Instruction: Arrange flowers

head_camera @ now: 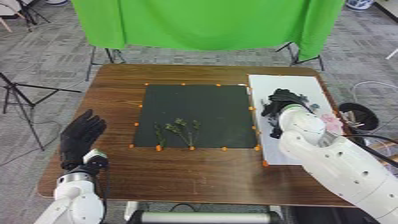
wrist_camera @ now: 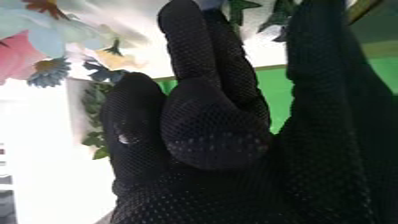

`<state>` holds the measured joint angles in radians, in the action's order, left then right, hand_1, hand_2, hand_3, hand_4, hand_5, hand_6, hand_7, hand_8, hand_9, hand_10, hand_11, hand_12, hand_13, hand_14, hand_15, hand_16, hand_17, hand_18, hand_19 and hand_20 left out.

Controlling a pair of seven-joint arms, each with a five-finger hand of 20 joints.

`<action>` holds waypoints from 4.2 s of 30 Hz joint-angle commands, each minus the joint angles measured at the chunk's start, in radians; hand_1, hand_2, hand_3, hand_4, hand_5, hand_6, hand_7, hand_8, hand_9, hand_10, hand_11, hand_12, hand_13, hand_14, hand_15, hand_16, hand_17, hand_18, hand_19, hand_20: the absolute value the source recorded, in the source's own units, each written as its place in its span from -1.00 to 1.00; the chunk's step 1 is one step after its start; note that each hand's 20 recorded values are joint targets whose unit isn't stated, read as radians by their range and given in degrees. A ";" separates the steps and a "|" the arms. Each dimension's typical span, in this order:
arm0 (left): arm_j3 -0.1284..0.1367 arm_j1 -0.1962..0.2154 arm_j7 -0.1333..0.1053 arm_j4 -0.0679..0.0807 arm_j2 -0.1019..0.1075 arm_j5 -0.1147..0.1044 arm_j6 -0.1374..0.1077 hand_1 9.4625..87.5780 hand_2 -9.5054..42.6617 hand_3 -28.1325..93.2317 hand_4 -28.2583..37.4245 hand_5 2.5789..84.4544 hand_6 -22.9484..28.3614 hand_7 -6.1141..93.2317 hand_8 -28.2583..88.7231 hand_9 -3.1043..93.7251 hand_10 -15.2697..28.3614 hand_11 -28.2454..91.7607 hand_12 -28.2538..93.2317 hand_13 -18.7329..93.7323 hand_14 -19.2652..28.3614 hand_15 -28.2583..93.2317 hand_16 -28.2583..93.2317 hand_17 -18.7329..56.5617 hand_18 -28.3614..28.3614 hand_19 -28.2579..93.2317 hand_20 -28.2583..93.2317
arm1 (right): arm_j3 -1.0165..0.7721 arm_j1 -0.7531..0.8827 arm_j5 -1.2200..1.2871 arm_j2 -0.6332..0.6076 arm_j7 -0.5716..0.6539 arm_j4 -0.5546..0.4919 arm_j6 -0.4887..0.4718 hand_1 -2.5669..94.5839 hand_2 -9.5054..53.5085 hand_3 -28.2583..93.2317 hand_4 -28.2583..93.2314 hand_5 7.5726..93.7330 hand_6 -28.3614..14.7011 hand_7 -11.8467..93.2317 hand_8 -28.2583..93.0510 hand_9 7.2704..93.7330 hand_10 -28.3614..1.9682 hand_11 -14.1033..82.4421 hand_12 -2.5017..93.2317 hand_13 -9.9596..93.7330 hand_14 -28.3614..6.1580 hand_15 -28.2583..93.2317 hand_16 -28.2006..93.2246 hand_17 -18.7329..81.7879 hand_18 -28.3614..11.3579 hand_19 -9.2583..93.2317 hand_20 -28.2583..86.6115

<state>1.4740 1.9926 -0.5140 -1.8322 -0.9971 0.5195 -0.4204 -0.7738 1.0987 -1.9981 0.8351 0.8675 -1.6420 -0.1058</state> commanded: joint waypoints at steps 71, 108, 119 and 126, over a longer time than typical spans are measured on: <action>-0.005 0.012 0.015 -0.014 -0.001 -0.007 0.008 -0.35 -0.41 0.63 -0.69 0.18 0.09 -0.55 -0.66 0.09 0.38 -0.14 -0.38 0.12 0.51 -0.14 -0.58 0.07 0.53 -0.13 -0.10 | -0.042 0.246 0.073 0.155 -0.170 -0.208 0.282 0.12 -0.98 0.46 -0.32 0.66 -0.07 0.04 -0.22 0.97 0.05 0.35 -0.44 1.00 0.70 0.72 -0.28 0.97 -0.04 1.00 0.43; -0.011 0.004 0.024 -0.008 -0.009 0.003 0.019 -0.38 -0.46 0.63 -0.68 0.18 0.10 -0.55 -0.65 0.09 0.38 -0.14 -0.38 0.12 0.51 -0.14 -0.58 0.06 0.54 -0.13 -0.11 | -0.051 0.264 0.087 0.101 -0.234 -0.207 0.214 0.09 -1.00 0.45 -0.42 0.54 0.03 0.02 -0.27 0.87 -0.07 0.29 -0.42 1.00 0.60 0.60 -0.22 0.84 -0.11 1.00 0.40; -0.014 0.000 0.021 -0.007 -0.012 0.002 0.020 -0.38 -0.47 0.63 -0.68 0.17 0.09 -0.55 -0.65 0.09 0.39 -0.14 -0.38 0.12 0.51 -0.14 -0.58 0.06 0.54 -0.13 -0.11 | -0.007 0.206 0.113 0.061 -0.278 -0.197 0.165 0.12 -1.00 0.48 -0.47 0.53 0.05 0.03 -0.29 0.84 -0.06 0.28 -0.43 1.00 0.57 0.57 -0.18 0.80 -0.16 1.00 0.41; -0.015 -0.001 0.021 -0.006 -0.014 0.003 0.020 -0.38 -0.47 0.63 -0.68 0.17 0.09 -0.55 -0.65 0.09 0.38 -0.14 -0.38 0.12 0.51 -0.14 -0.58 0.06 0.54 -0.13 -0.12 | 0.009 0.181 0.120 0.049 -0.292 -0.190 0.160 0.12 -1.00 0.48 -0.48 0.53 0.07 0.04 -0.29 0.84 -0.06 0.27 -0.43 1.00 0.57 0.56 -0.17 0.80 -0.16 1.00 0.42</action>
<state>1.4619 1.9886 -0.4912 -1.8396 -1.0029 0.5225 -0.4097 -0.7718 1.3013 -1.8877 0.8986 0.5901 -1.8360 0.0628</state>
